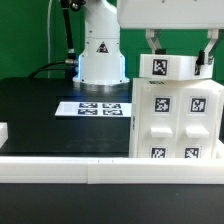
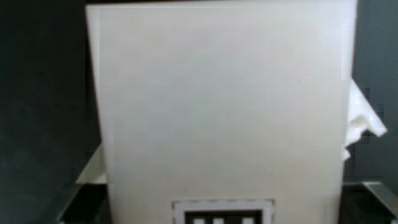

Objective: Assemble cabinet

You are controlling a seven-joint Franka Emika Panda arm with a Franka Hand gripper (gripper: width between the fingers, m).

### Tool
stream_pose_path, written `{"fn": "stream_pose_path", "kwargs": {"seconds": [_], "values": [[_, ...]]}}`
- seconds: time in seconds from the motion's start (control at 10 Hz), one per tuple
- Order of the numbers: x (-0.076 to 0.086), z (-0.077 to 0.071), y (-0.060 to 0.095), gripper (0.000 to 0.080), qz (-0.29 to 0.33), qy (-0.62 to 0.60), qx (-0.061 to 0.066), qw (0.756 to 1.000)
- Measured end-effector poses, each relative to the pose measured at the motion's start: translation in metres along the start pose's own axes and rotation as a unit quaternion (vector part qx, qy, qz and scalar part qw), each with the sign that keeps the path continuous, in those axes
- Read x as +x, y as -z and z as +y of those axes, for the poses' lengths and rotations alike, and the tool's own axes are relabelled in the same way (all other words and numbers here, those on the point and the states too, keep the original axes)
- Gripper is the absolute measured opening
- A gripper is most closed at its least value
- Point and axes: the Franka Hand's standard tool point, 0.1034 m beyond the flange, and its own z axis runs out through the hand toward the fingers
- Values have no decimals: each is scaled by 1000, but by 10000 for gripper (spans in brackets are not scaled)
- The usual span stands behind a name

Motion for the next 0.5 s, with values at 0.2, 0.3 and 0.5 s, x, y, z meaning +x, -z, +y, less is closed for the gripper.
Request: {"fn": "stream_pose_path", "kwargs": {"seconds": [0.2,0.3,0.5], "values": [[-1,-1,0,560,1,-80,2,997],[-3,-3,0,560,0,-114,2,994],[-6,-6,-1,560,-1,-176,2,984]]}}
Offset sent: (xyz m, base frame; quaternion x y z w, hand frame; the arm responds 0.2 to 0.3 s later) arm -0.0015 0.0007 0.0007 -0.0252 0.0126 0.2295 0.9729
